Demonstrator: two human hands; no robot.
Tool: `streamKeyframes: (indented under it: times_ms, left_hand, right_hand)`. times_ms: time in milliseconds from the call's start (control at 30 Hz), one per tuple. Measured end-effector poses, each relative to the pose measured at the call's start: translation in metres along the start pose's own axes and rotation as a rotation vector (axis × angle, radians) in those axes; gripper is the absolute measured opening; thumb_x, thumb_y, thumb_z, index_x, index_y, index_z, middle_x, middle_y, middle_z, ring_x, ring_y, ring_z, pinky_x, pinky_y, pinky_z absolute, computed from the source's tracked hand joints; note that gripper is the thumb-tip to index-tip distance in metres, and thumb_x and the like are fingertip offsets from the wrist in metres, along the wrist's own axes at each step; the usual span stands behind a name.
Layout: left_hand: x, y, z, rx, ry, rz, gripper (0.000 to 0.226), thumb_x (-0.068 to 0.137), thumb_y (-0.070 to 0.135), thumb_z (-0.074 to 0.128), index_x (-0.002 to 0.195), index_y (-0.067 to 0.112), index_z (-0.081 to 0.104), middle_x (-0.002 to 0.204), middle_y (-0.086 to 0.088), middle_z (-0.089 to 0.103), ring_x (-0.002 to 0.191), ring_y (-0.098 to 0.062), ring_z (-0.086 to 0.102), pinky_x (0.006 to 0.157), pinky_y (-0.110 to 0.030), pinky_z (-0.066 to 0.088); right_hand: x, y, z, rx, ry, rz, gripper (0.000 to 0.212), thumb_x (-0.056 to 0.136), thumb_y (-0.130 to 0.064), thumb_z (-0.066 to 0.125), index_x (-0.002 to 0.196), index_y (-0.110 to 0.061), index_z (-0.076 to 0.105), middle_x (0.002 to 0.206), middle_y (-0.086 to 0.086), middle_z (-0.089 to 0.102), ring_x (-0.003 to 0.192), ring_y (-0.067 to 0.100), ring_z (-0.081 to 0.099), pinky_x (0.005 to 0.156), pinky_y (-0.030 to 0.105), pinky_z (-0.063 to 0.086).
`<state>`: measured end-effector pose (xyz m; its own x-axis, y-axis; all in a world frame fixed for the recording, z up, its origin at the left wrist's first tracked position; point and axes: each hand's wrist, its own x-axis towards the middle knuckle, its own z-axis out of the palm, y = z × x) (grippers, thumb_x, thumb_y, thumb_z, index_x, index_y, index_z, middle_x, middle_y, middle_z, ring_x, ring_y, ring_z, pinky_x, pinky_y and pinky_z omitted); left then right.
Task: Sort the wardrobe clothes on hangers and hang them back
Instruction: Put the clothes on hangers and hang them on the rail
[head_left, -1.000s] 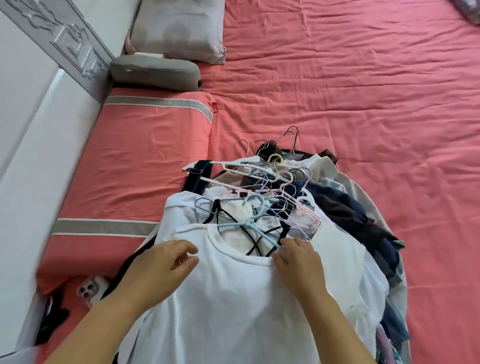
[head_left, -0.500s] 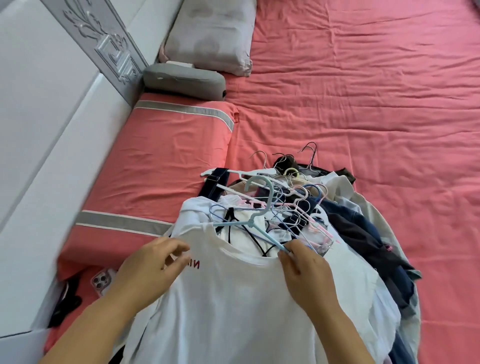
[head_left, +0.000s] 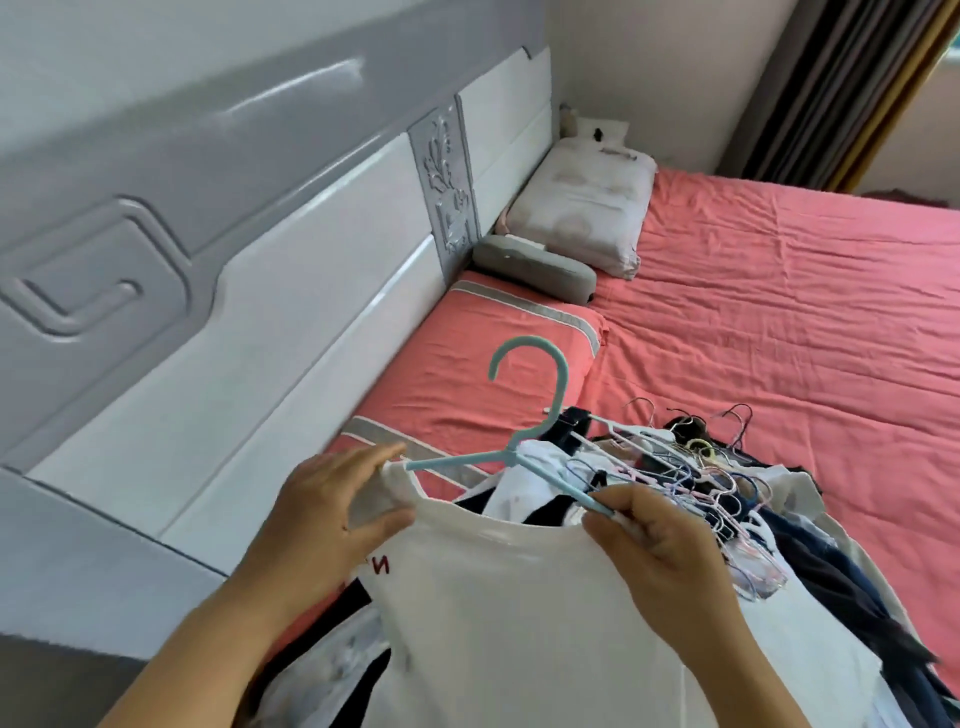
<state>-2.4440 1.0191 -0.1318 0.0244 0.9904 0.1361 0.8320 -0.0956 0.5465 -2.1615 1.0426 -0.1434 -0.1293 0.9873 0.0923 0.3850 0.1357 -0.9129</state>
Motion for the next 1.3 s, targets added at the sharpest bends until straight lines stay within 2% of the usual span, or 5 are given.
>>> streamKeyframes:
  times_ms: [267,433,600,800,1300]
  left_hand:
    - [-0.148,-0.049,-0.123,0.004,0.330,0.009,0.036,0.092,0.064,0.032,0.097,0.036,0.054,0.082,0.038,0.052,0.076,0.014,0.052,0.064,-0.002,0.039]
    - [-0.244,-0.068,-0.185,0.109,0.546,-0.051,0.036,0.096,0.056,0.034,0.093,0.029,0.058,0.068,0.028,0.050,0.064,0.012,0.050,0.058,-0.001,0.035]
    - [-0.312,-0.077,-0.229,0.245,0.653,-0.086,0.032,0.096,0.054,0.035,0.097,0.030,0.056,0.078,0.026,0.053,0.069,0.010,0.048,0.062,-0.003,0.037]
    - [-0.382,-0.083,-0.260,0.389,0.808,-0.190,0.027,0.095,0.048,0.039,0.097,0.027,0.057,0.078,0.024,0.052,0.065,0.009,0.044,0.054,-0.015,0.038]
    - [-0.499,-0.023,-0.309,0.531,1.097,-0.545,0.042,0.092,0.062,0.034,0.105,0.028,0.055,0.100,0.034,0.057,0.087,0.012,0.055,0.074,0.000,0.038]
  right_hand:
    - [-0.041,-0.138,0.093,-0.071,-0.265,-0.315,0.046,0.077,-0.007,0.074,0.076,-0.052,0.068,0.057,-0.006,0.062,0.050,0.005,0.048,0.049,0.014,0.037]
    - [-0.069,-0.209,0.148,-0.018,-0.540,-0.463,0.033,0.064,-0.076,0.060,0.091,-0.058,0.067,0.077,-0.010,0.073,0.071,0.024,0.066,0.062,0.032,0.050]
    - [-0.093,-0.274,0.203,0.232,-0.678,-0.550,0.022,0.080,-0.025,0.065,0.096,-0.038,0.071,0.081,-0.009,0.075,0.083,0.004,0.070,0.075,0.012,0.050]
    - [-0.106,-0.309,0.231,0.140,-0.828,-0.550,0.053,0.063,-0.062,0.074,0.108,-0.035,0.067,0.097,-0.011,0.073,0.097,0.005,0.067,0.086,0.025,0.050]
    - [-0.160,-0.399,0.345,0.395,-0.913,-1.076,0.012,0.078,-0.021,0.064,0.081,-0.024,0.076,0.083,-0.011,0.062,0.084,0.005,0.061,0.071,0.008,0.041]
